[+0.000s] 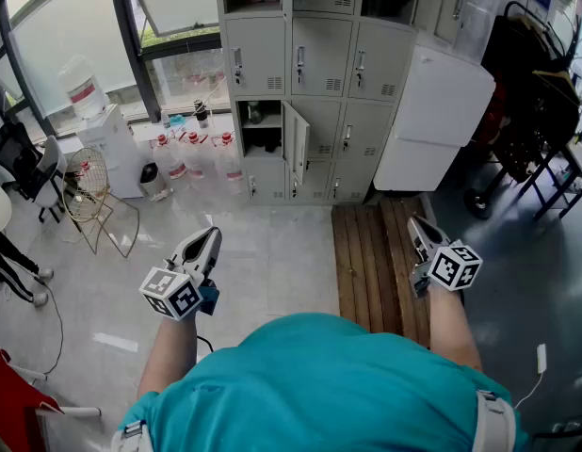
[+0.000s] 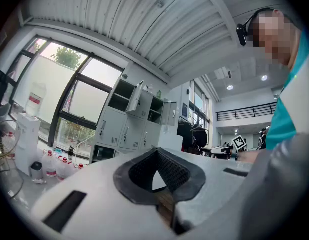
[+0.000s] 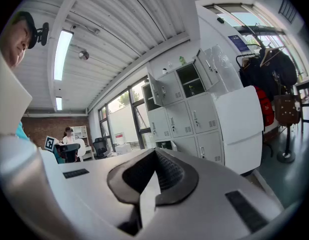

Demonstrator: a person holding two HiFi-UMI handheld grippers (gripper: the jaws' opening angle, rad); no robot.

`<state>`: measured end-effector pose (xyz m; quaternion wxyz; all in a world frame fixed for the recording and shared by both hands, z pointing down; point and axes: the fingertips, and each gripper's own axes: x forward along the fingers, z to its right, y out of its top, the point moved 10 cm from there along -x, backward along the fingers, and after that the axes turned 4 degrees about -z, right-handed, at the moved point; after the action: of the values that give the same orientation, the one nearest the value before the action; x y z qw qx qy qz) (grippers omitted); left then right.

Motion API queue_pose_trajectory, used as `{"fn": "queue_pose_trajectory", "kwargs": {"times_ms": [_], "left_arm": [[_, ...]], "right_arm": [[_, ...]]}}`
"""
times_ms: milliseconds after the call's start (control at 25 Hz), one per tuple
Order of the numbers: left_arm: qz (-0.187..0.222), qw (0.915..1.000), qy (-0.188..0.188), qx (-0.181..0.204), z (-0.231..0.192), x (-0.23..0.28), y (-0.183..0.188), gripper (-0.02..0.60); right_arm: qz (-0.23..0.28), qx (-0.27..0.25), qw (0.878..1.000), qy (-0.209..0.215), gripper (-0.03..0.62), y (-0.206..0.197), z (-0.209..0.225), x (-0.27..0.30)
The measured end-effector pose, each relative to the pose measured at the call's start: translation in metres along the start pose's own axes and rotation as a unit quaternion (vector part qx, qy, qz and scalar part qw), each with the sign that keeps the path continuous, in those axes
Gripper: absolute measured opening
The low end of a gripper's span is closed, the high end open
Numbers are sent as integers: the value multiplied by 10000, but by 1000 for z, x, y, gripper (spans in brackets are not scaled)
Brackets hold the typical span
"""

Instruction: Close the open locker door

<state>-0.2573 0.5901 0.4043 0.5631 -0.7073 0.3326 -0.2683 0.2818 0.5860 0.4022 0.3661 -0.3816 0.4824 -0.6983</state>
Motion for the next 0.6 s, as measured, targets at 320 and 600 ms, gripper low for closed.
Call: {"fn": "queue_pose_trajectory", "kwargs": {"times_ms": [320,600], "left_arm": [[-52,10000,-33,74,-5,2,7,5],[-112,9999,-81,70,-2,11,4,5]], "right_arm": [[18,-31,10000,41,-2,2,-6,7],[73,141,9998,94,-2,-1,3,5]]}}
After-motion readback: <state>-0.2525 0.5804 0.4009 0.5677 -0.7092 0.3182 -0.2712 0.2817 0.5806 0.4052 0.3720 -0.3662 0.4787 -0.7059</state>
